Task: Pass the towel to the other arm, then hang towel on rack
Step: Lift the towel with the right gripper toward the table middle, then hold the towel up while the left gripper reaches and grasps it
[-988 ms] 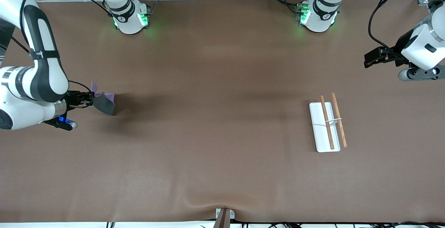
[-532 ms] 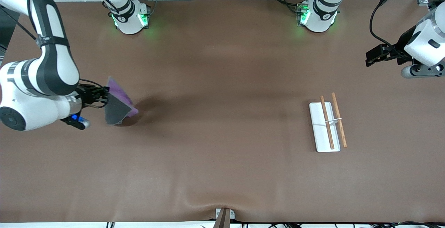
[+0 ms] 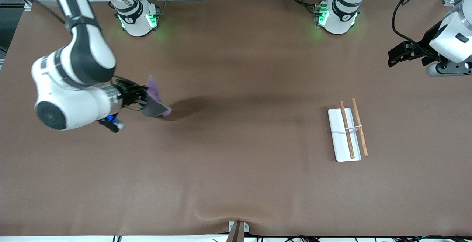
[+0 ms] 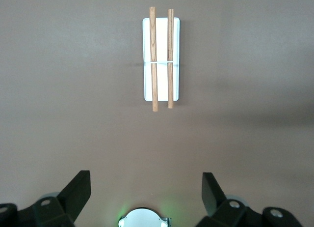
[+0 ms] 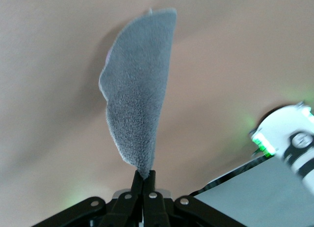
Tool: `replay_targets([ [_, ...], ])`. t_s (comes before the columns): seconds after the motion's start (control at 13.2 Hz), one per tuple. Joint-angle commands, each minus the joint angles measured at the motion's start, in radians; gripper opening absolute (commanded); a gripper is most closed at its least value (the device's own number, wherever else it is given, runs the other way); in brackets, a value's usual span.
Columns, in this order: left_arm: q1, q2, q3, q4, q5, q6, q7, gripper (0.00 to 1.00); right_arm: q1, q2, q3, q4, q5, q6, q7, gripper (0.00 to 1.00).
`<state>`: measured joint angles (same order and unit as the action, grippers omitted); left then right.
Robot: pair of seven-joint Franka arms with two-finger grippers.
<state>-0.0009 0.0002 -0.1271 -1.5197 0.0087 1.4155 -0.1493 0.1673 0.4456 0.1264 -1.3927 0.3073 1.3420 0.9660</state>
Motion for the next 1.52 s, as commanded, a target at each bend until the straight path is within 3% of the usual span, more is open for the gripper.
replay_targets([
  [0.0, -0.001, -0.022, -0.011, 0.001, -0.013, -0.035, 0.005, 1.00, 0.087, 0.018, -0.011, 0.043, 0.039, 0.064, 0.141, 0.00],
  [0.23, -0.001, -0.022, -0.028, 0.013, -0.016, -0.036, -0.004, 1.00, 0.138, 0.028, -0.011, 0.053, 0.230, 0.256, 0.305, 0.00],
  [0.53, -0.002, -0.013, -0.043, 0.016, -0.022, -0.035, -0.022, 1.00, 0.202, 0.045, -0.011, 0.055, 0.419, 0.530, 0.439, 0.00],
  [0.68, -0.001, -0.005, -0.042, 0.016, -0.065, -0.035, -0.038, 1.00, 0.228, 0.050, -0.011, 0.058, 0.482, 0.597, 0.447, 0.00],
  [0.84, -0.002, 0.010, -0.042, 0.016, -0.075, -0.033, -0.059, 1.00, 0.274, 0.053, -0.013, 0.058, 0.609, 0.681, 0.468, 0.00],
  [0.99, -0.007, 0.027, -0.042, 0.018, -0.099, -0.030, -0.111, 1.00, 0.343, 0.056, -0.013, 0.061, 0.633, 0.796, 0.538, 0.00],
  [1.29, -0.008, 0.086, -0.042, 0.061, -0.189, -0.013, -0.287, 1.00, 0.416, 0.054, -0.010, 0.119, 0.647, 0.854, 0.690, 0.00],
  [1.44, -0.017, 0.101, -0.045, 0.067, -0.240, -0.007, -0.416, 1.00, 0.394, 0.054, -0.016, 0.132, 0.787, 0.868, 0.721, 0.00],
])
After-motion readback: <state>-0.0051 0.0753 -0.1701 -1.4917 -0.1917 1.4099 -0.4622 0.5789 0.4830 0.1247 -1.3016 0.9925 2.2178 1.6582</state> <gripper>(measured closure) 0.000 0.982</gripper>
